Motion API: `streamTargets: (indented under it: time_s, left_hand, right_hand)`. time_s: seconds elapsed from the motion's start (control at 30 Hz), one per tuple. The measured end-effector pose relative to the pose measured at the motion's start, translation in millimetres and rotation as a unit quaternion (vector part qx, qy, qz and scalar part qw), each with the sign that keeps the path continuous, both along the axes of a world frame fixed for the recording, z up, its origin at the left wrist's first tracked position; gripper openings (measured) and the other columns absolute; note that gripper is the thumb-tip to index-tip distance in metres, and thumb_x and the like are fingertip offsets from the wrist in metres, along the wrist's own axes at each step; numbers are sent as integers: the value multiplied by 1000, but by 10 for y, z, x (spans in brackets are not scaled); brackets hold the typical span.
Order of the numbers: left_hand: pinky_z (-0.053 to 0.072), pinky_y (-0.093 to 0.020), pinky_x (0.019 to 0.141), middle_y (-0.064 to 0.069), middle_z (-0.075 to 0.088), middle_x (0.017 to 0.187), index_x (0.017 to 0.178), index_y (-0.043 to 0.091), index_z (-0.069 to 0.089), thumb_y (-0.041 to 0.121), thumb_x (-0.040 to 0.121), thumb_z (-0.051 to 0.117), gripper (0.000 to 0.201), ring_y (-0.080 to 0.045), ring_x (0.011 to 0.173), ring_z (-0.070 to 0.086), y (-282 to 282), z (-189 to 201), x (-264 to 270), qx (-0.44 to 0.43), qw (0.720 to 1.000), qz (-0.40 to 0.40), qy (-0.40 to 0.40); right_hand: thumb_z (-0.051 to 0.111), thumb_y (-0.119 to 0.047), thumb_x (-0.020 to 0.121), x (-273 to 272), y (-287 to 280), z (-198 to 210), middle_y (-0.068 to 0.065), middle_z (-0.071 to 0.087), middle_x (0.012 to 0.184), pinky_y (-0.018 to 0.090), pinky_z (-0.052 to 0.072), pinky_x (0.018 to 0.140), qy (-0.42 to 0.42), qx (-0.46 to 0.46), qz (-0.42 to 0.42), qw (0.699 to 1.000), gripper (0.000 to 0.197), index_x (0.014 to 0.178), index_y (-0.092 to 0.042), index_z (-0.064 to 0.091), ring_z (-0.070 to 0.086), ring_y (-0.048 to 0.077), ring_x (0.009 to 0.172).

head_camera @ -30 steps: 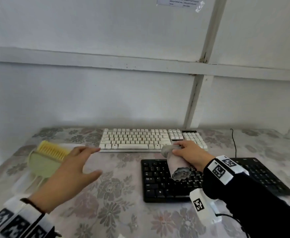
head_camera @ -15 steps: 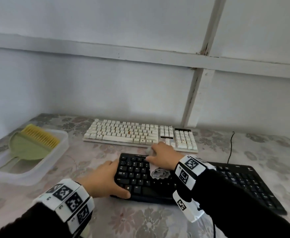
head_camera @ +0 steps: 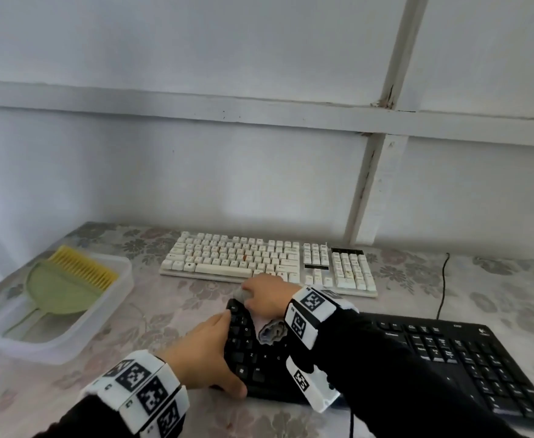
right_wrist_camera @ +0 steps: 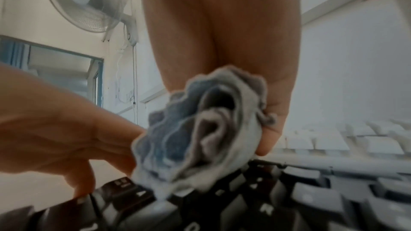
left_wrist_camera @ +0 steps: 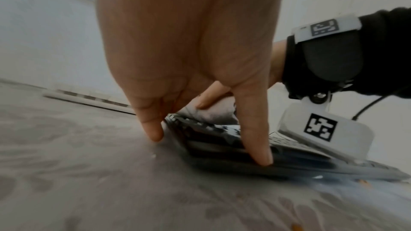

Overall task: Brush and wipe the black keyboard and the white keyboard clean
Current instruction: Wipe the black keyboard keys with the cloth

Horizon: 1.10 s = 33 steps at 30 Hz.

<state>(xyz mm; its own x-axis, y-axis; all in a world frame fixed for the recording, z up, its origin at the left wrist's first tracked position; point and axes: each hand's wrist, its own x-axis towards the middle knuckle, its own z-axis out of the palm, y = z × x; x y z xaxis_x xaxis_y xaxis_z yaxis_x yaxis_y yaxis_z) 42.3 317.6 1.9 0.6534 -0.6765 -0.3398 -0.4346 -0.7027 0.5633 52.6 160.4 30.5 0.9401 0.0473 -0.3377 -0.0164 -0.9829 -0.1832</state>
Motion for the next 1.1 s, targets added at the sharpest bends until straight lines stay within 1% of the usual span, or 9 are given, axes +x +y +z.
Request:
streamTargets:
  time_s: [0.1,0.23,0.33,0.4,0.57,0.67,0.77,0.9,1.1]
  left_hand:
    - [34,-31,108,9,31,138,146,20,16,53,36,79,131,-13,128,34,-36,-20,16,12,1000,-15,-18]
    - [26,-26,113,5,16,151,149,12,-9,36,56,86,135,-15,137,24,-86,2,8,9,999,-16,-26]
    - [36,-27,105,9,36,139,148,16,6,31,50,88,128,-12,126,38,-99,12,35,3,1000,-13,-14]
    - [40,-26,100,11,43,131,145,19,14,33,46,88,124,-10,119,43,-103,2,57,0,1000,-13,-16]
    - [35,-23,104,4,37,141,148,16,9,36,48,88,128,-13,127,38,-123,35,54,23,999,-10,-25]
    - [40,-21,95,13,45,123,135,24,28,33,48,88,106,-8,113,45,-127,56,43,18,1000,-5,-25]
    - [39,-15,84,20,45,111,126,32,32,30,50,88,95,-4,105,46,-116,75,23,10,999,-8,-29]
    - [39,-15,83,21,45,112,127,35,31,31,49,87,95,-4,105,46,-123,78,31,16,999,-4,-27]
    - [40,-13,83,20,51,115,127,37,34,30,46,87,97,-3,106,49,-119,65,15,12,1000,4,-21]
  right_hand:
    - [47,-18,94,56,24,-46,13,55,126,39,40,100,2,-38,5,999,34,125,-6,54,51,29,115]
    - [44,-13,94,71,-36,-22,15,60,119,37,41,94,17,-54,7,998,30,117,-2,60,56,30,109]
    - [36,-25,99,-9,-213,34,17,62,117,38,46,89,42,-34,-2,999,40,115,2,60,58,33,106]
    - [34,-26,99,-113,-372,92,16,61,120,40,47,94,55,-31,-12,998,41,119,0,58,57,32,108]
    - [39,-18,95,-428,-789,218,11,54,134,39,39,104,89,-42,-34,995,39,130,-8,53,51,28,120]
    - [41,-17,96,-637,-1046,231,7,51,137,32,36,102,89,-32,-61,994,40,135,-13,49,48,25,123]
    - [40,-10,95,-820,-1313,203,3,48,140,29,34,103,90,-23,-91,991,43,137,-18,46,45,21,126]
    - [44,-8,94,-1040,-1680,154,1,41,145,30,30,108,97,-29,-141,985,47,139,-23,43,40,19,132]
    - [46,-7,93,-1316,-2060,138,-2,47,138,28,34,106,85,-34,-182,979,45,134,-25,49,46,17,126]
